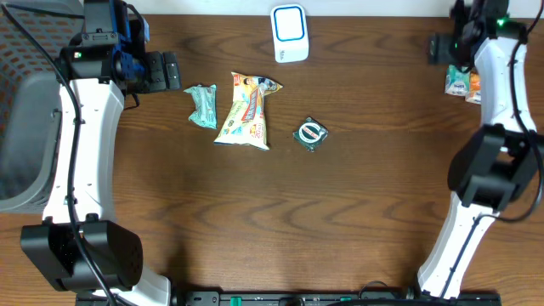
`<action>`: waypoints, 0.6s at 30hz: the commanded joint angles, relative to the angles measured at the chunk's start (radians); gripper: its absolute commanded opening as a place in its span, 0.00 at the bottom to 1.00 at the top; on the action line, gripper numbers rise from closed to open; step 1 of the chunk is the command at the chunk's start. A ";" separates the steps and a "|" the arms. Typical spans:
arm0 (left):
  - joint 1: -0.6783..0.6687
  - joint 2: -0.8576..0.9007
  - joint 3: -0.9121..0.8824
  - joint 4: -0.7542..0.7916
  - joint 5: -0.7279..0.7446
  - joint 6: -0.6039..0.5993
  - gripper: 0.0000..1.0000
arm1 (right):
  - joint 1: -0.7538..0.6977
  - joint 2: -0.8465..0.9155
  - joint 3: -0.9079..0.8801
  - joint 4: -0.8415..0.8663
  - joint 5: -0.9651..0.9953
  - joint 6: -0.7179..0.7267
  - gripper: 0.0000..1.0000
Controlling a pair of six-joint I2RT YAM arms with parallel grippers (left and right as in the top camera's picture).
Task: Scan the item barcode
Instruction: 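Place the green tissue pack beside the orange pack at far right, then reach the right gripper to the snack bag and grasp it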
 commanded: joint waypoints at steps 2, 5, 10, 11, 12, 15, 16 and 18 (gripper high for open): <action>-0.002 -0.002 -0.004 -0.006 -0.002 0.013 0.98 | 0.062 -0.086 0.013 0.040 -0.623 0.010 0.95; -0.002 -0.002 -0.004 -0.006 -0.002 0.013 0.98 | 0.126 -0.074 0.012 0.060 -0.792 0.010 0.99; -0.002 -0.002 -0.004 -0.006 -0.002 0.013 0.98 | 0.277 -0.032 0.011 0.026 -0.735 0.010 0.99; -0.002 -0.002 -0.004 -0.006 -0.002 0.013 0.98 | 0.311 -0.019 0.011 0.018 -0.684 0.010 0.97; -0.002 -0.002 -0.004 -0.006 -0.002 0.013 0.98 | 0.345 -0.007 0.011 0.013 -0.625 0.016 0.86; -0.002 -0.002 -0.004 -0.006 -0.002 0.013 0.98 | 0.469 0.045 0.011 0.007 -0.378 0.119 0.40; -0.002 -0.002 -0.004 -0.006 -0.002 0.013 0.98 | 0.499 0.058 0.011 0.008 -0.333 0.138 0.32; -0.002 -0.002 -0.004 -0.006 -0.002 0.013 0.98 | 0.557 0.080 0.011 0.008 -0.286 0.140 0.19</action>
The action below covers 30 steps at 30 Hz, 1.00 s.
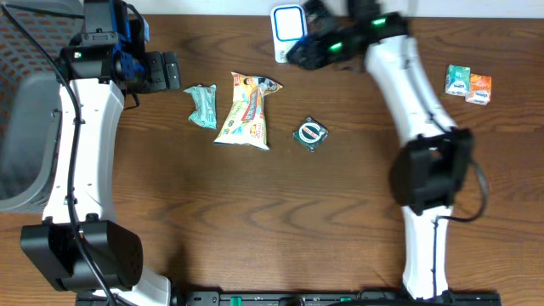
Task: Scan the item barcode
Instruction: 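Reach the right gripper to the snack bag and grasp it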
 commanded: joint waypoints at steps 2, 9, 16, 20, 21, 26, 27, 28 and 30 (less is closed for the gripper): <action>-0.002 -0.002 -0.004 -0.006 -0.002 0.013 0.98 | 0.128 0.055 -0.004 -0.003 0.221 0.060 0.14; -0.002 -0.002 -0.004 -0.006 -0.002 0.013 0.98 | 0.269 0.057 -0.006 -0.077 0.499 0.096 0.06; -0.002 -0.002 -0.004 -0.006 -0.002 0.013 0.98 | 0.323 0.058 -0.067 -0.084 0.627 0.097 0.06; -0.002 -0.002 -0.004 -0.006 -0.002 0.013 0.98 | 0.330 0.058 -0.151 -0.053 0.591 0.098 0.04; -0.002 -0.002 -0.004 -0.006 -0.002 0.013 0.98 | 0.331 0.058 -0.172 -0.051 0.591 0.098 0.03; -0.002 -0.002 -0.004 -0.006 -0.002 0.013 0.98 | 0.335 0.058 -0.290 -0.014 0.552 0.122 0.01; -0.002 -0.002 -0.004 -0.006 -0.002 0.013 0.98 | 0.335 0.058 -0.302 -0.018 0.545 0.123 0.01; -0.002 -0.002 -0.004 -0.006 -0.002 0.013 0.98 | 0.335 0.058 -0.304 -0.031 0.545 0.124 0.01; -0.002 -0.002 -0.004 -0.006 -0.002 0.013 0.98 | 0.335 0.050 -0.302 -0.056 0.546 0.128 0.01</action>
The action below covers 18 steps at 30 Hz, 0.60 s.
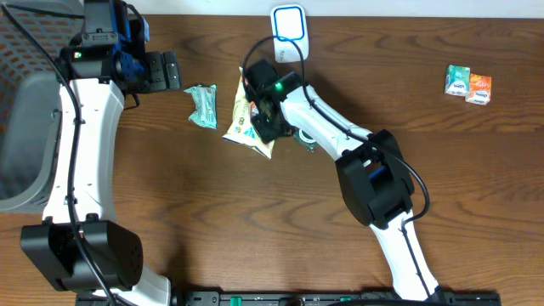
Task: Scan the item barcode
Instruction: 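Reach the right gripper to the snack bag and grasp it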
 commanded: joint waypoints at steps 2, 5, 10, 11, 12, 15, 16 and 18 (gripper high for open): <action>-0.002 -0.002 -0.004 -0.006 -0.002 0.013 0.98 | 0.011 -0.027 -0.006 -0.034 -0.023 0.027 0.01; -0.002 -0.002 -0.004 -0.006 -0.002 0.013 0.98 | 0.010 -0.070 0.020 -0.053 -0.020 0.026 0.01; -0.002 -0.002 -0.004 -0.006 -0.002 0.013 0.98 | 0.008 -0.156 0.042 0.018 0.039 0.026 0.01; -0.002 -0.002 -0.004 -0.006 -0.002 0.013 0.98 | 0.008 -0.167 0.042 0.055 0.058 0.026 0.01; -0.002 -0.002 -0.004 -0.006 -0.002 0.013 0.98 | 0.008 -0.170 0.042 0.092 0.068 0.026 0.01; -0.002 -0.002 -0.004 -0.006 -0.002 0.013 0.98 | 0.008 -0.165 0.040 0.182 0.061 0.026 0.02; -0.002 -0.002 -0.004 -0.006 -0.002 0.013 0.98 | 0.009 -0.157 0.040 0.207 0.060 0.026 0.01; -0.002 -0.002 -0.004 -0.006 -0.002 0.013 0.98 | 0.010 -0.142 0.040 0.228 0.060 0.026 0.01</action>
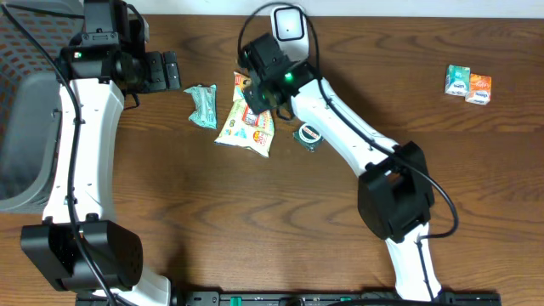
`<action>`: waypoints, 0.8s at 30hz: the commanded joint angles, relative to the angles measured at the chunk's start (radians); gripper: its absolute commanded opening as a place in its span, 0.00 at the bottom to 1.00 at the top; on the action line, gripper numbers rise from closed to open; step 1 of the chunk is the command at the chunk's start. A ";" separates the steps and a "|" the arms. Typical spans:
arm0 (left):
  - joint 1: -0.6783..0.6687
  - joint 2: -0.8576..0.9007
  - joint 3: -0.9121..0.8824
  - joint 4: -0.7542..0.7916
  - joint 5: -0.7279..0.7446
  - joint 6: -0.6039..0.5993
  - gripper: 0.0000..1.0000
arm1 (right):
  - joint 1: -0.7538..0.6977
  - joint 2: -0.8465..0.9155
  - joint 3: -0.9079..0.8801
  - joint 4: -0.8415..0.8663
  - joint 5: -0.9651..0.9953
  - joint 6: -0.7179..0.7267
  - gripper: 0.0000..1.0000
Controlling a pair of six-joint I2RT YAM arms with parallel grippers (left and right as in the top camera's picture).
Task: Scan the item barcode
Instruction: 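Reach the right gripper to the snack bag and grasp it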
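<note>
The item under my right gripper (pixel 255 100) is a yellow snack bag (pixel 244 127), flat on the brown table left of the middle. The gripper sits low over the bag's upper end and hides it; the overhead view does not show how its jaws stand. Behind it, at the table's back edge, stands the white scanner with a blue frame (pixel 290 25), partly covered by the right wrist. My left gripper (pixel 172 72) hovers open at the back left, next to a teal packet (pixel 202 105), holding nothing.
A round green and white item (pixel 309 134) lies just right of the bag, under the right forearm. Two small cartons (pixel 468 83) stand at the far right. A grey mesh basket (pixel 21 144) fills the left edge.
The right wrist has shifted up and back, from the bag's middle to its upper end. The bag lies straighter, its lower half uncovered. The left arm is unchanged.
The right arm first stood at the far right by the cartons, the bag lying untouched. It then reached across near the scanner, then lay over the bag's middle with the bag slightly skewed. Now it is at the bag's top end. The left arm never moved.
</note>
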 commanded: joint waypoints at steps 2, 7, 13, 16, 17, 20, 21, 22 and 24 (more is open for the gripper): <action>-0.002 -0.002 -0.004 -0.006 -0.002 0.013 0.98 | 0.011 0.028 0.003 0.012 0.011 0.013 0.01; -0.002 -0.002 -0.004 -0.006 -0.002 0.013 0.98 | 0.022 0.121 0.003 0.012 -0.138 0.009 0.01; -0.002 -0.002 -0.004 -0.006 -0.002 0.013 0.98 | 0.056 0.217 0.003 -0.072 -0.239 0.008 0.01; -0.002 -0.002 -0.004 -0.006 -0.002 0.013 0.98 | 0.075 0.220 0.004 -0.135 -0.231 0.001 0.01; -0.002 -0.002 -0.004 -0.006 -0.002 0.013 0.98 | 0.079 0.212 0.004 -0.158 -0.223 0.001 0.01; -0.002 -0.002 -0.004 -0.006 -0.002 0.013 0.98 | 0.080 0.170 0.004 -0.240 -0.217 0.002 0.01; -0.002 -0.002 -0.004 -0.006 -0.002 0.013 0.98 | 0.080 0.151 0.004 -0.259 -0.216 0.002 0.01; -0.002 -0.002 -0.004 -0.006 -0.002 0.013 0.98 | 0.080 0.134 0.004 -0.274 -0.216 0.001 0.01; -0.002 -0.002 -0.004 -0.006 -0.002 0.013 0.98 | 0.080 0.089 0.004 -0.298 -0.194 0.003 0.01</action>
